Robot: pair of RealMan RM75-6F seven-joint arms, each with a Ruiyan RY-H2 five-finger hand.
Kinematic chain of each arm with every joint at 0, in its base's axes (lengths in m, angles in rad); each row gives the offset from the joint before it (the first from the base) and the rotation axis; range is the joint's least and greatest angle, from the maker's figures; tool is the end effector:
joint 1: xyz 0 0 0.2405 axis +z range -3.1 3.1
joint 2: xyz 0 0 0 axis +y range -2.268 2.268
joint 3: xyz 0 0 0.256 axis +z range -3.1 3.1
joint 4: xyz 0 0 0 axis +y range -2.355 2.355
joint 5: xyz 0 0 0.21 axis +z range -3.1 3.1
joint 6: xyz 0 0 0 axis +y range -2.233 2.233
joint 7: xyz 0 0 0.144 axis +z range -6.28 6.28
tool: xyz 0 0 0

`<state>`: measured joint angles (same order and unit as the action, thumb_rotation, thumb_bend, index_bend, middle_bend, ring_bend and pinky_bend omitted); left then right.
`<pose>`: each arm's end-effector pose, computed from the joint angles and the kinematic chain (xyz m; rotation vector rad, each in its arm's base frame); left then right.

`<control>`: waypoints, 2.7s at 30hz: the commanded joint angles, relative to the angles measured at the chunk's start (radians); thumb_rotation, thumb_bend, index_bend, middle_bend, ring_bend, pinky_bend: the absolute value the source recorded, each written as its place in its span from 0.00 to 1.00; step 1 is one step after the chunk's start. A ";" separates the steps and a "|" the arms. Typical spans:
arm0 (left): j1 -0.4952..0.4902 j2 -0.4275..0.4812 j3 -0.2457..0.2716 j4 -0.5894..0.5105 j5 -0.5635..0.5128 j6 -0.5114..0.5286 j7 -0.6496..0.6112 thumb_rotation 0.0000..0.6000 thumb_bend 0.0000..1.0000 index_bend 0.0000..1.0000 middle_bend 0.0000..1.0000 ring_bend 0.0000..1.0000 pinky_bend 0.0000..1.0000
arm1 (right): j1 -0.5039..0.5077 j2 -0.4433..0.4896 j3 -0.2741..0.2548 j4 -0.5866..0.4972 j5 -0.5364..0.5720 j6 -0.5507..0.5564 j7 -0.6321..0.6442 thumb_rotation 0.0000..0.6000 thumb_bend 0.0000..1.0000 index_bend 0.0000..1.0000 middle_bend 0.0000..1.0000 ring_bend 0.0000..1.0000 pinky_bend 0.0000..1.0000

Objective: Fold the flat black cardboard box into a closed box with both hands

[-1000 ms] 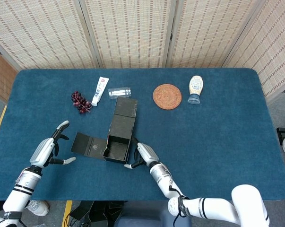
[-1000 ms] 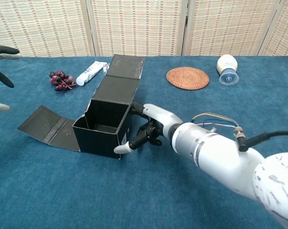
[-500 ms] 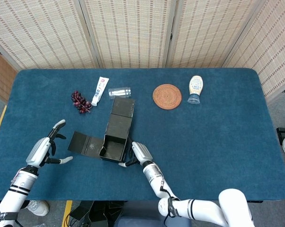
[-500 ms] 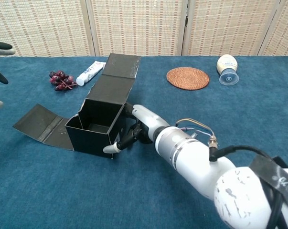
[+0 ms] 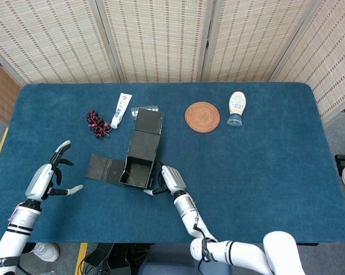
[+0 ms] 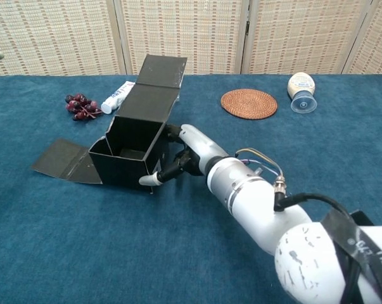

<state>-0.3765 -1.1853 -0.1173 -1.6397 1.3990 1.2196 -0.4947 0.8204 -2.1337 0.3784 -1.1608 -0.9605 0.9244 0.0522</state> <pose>-0.2502 0.2740 0.1134 -1.3605 -1.4216 -1.3522 -0.0497 -0.3149 -0.1553 1.4771 -1.7962 1.3005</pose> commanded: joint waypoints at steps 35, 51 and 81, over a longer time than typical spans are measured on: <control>-0.038 -0.259 -0.190 0.095 -0.188 0.005 0.003 1.00 0.10 0.00 0.00 0.43 0.75 | -0.278 0.291 0.064 -0.322 -0.435 -0.266 1.126 1.00 0.33 0.24 0.35 0.70 1.00; -0.055 -0.343 -0.240 0.103 -0.120 0.121 -0.024 1.00 0.07 0.00 0.00 0.49 0.81 | -0.219 0.269 -0.031 -0.249 -0.475 -0.151 1.183 1.00 0.35 0.24 0.36 0.71 1.00; -0.175 -0.279 -0.167 0.156 0.162 0.123 0.008 1.00 0.07 0.07 0.00 0.53 0.81 | -0.119 0.372 -0.102 -0.305 -0.434 -0.202 1.105 1.00 0.35 0.24 0.36 0.71 1.00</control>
<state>-0.5424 -1.4737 -0.2922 -1.4861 1.5508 1.3505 -0.4964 0.6992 -1.7627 0.2772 -1.4645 -1.3964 0.7238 1.1592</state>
